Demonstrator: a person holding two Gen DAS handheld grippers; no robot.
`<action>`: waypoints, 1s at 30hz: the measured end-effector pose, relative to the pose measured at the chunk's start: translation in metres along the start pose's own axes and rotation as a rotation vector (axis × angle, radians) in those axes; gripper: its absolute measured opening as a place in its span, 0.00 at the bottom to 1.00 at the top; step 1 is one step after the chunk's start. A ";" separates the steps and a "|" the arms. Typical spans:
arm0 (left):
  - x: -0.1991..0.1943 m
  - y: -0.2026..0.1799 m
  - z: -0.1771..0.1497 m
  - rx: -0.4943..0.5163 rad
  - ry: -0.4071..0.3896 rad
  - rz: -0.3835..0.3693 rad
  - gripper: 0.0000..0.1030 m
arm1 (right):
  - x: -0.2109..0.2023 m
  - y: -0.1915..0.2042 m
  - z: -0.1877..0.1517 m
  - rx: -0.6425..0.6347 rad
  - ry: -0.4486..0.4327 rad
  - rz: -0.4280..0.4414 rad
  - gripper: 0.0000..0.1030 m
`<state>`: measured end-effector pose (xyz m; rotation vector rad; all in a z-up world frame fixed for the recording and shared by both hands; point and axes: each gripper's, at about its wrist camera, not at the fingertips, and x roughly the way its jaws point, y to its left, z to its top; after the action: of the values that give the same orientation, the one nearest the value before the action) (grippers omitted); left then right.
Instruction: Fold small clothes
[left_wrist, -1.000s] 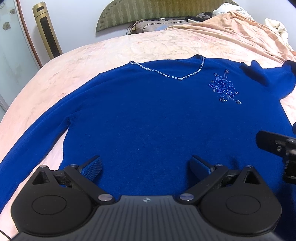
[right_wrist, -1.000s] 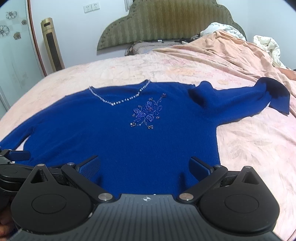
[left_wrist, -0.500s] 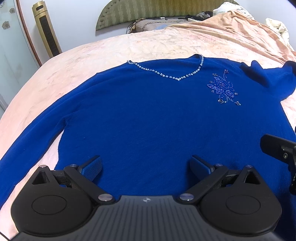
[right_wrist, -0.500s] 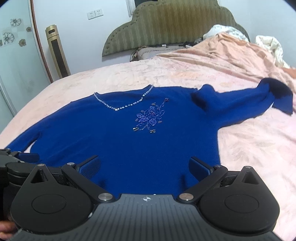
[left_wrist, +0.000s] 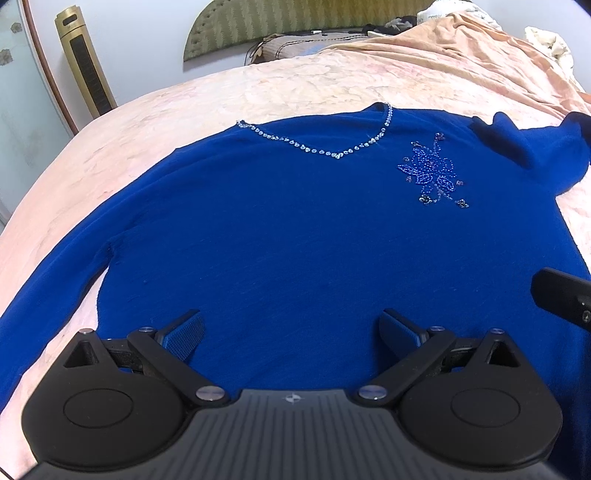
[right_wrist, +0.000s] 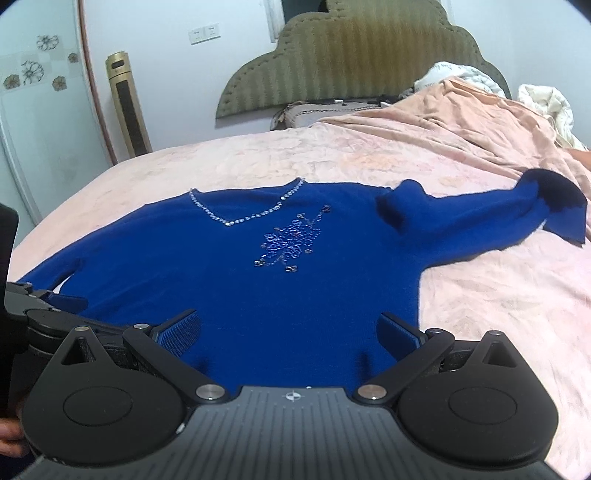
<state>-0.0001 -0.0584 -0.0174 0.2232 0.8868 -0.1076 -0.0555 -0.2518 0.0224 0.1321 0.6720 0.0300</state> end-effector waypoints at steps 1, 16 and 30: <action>0.000 -0.001 0.001 0.002 0.000 -0.001 0.99 | 0.001 -0.002 0.000 0.004 0.004 -0.007 1.00; 0.005 -0.013 0.008 0.018 -0.010 -0.002 0.99 | 0.006 -0.009 0.003 -0.012 0.011 -0.030 1.00; 0.008 -0.012 0.008 0.008 -0.005 -0.002 0.99 | 0.008 -0.009 0.005 -0.035 0.013 -0.057 1.00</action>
<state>0.0088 -0.0723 -0.0201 0.2295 0.8815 -0.1133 -0.0459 -0.2604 0.0204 0.0787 0.6875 -0.0117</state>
